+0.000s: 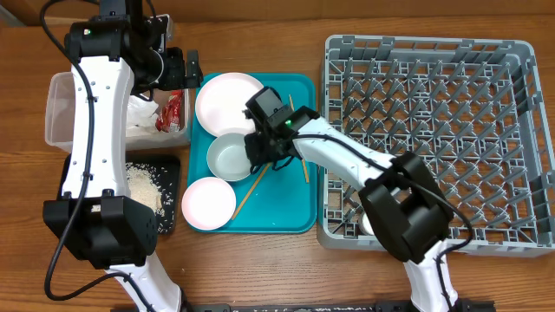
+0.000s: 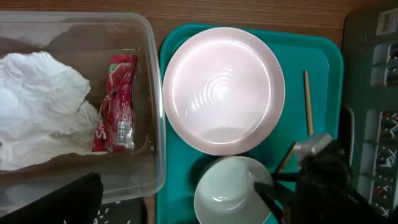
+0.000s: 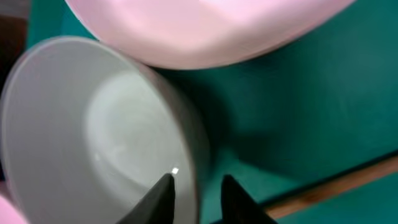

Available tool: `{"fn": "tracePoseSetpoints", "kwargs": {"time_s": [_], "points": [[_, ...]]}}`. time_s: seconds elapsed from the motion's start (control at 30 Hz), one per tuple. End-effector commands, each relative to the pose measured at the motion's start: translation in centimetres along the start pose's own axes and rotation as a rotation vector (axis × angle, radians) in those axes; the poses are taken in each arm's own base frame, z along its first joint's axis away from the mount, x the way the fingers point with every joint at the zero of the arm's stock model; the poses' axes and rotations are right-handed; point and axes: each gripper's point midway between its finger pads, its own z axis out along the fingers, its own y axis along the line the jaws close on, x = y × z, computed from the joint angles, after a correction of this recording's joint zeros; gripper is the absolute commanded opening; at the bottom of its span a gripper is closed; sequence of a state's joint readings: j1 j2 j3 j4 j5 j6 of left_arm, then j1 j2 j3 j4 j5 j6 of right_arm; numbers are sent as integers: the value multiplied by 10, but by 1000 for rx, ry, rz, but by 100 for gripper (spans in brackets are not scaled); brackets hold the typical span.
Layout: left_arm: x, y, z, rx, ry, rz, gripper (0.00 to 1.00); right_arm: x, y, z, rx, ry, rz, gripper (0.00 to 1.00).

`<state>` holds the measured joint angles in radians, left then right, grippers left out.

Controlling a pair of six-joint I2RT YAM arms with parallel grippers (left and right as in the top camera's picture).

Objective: Sort waste into correct bins and load items into the dishwasher
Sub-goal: 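Move the right gripper to the white bowl on the teal tray, then grasp the white bowl and carry it to the rack's back corner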

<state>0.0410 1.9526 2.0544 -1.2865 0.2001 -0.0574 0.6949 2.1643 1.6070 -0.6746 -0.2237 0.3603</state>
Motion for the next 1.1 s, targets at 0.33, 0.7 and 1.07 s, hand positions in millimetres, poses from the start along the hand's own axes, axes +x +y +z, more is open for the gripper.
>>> {"fn": "tracePoseSetpoints", "kwargs": {"time_s": [0.33, 0.7, 1.07], "points": [[-3, 0, -6, -7, -19, -6, 100, -32, -10, -52, 67, -59, 14, 4], [-3, 0, -6, -7, -19, -6, 100, -88, -102, -250, 441, -432, 212, 4], [-3, 0, -6, -7, -19, -6, 100, -136, -188, -334, 1235, -626, 1, 4]]}}
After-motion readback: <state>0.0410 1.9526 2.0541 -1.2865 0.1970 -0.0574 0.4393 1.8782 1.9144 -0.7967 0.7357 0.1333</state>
